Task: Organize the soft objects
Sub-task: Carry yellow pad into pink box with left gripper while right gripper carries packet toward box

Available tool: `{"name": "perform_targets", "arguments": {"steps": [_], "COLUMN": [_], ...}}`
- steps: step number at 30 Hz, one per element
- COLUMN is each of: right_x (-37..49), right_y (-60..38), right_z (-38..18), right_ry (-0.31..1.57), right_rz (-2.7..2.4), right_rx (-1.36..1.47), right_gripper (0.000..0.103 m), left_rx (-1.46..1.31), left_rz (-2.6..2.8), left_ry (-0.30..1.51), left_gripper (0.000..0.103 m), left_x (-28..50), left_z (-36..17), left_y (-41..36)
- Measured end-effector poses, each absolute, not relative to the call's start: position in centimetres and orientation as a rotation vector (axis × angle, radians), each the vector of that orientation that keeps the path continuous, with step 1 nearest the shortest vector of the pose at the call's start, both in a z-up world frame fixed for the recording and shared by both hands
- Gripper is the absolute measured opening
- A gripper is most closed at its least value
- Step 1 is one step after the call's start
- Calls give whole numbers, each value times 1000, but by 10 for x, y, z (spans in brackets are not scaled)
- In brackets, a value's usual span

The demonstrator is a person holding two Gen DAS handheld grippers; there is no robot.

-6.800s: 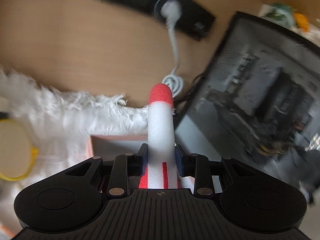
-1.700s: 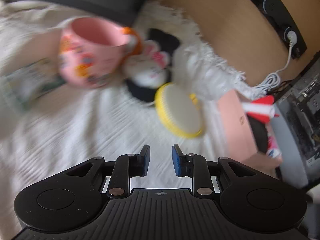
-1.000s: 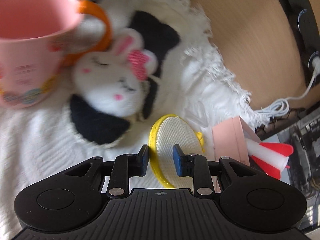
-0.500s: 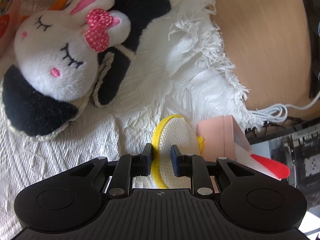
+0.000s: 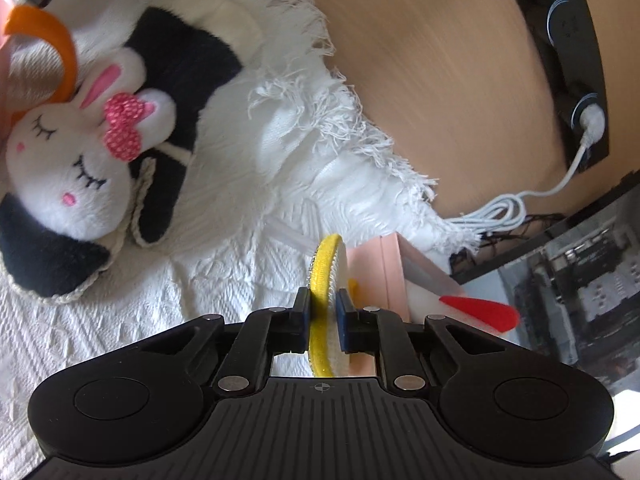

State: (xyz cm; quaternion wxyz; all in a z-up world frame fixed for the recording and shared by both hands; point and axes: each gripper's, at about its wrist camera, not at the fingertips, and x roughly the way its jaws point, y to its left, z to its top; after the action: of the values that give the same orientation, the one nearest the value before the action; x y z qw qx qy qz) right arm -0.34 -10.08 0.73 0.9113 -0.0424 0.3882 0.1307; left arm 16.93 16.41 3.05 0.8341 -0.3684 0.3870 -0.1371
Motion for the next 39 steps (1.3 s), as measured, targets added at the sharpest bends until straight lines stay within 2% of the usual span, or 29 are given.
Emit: {"name": "perform_targets", "arguments": {"steps": [6,10,18,24,28,30,32,39], "right_x": [-4,-4,-4,-2,14,24,30,16], "right_y": [-101,-101,-102,-100,-104,-107,-107,-95], "right_z": [7,7,8,17,20,19,21,38], "right_ry": [802,802,801,786,796,831,866,911], "right_rz": [273,275,278,302,359,398,445,484], "right_rx": [-87,-85,-76,-153,-165,-145,-116,-188], "right_gripper": [102,102,102,101,101,96,80,76], "left_rx": [-694,-706,-624,-510,-472,-461,-469,-515], "left_rz": [-272,-347,-265,-253,-325,-343,-355,-344], "left_ry": [767,806,911,803,819,818,814,813], "left_gripper": [17,22,19,18,18,18,18,18], "left_x": [183,192,207,197,180,161,140,60], "left_z": [37,42,33,41,44,45,47,52], "left_y": [138,128,110,96,97,103,112,143]}}
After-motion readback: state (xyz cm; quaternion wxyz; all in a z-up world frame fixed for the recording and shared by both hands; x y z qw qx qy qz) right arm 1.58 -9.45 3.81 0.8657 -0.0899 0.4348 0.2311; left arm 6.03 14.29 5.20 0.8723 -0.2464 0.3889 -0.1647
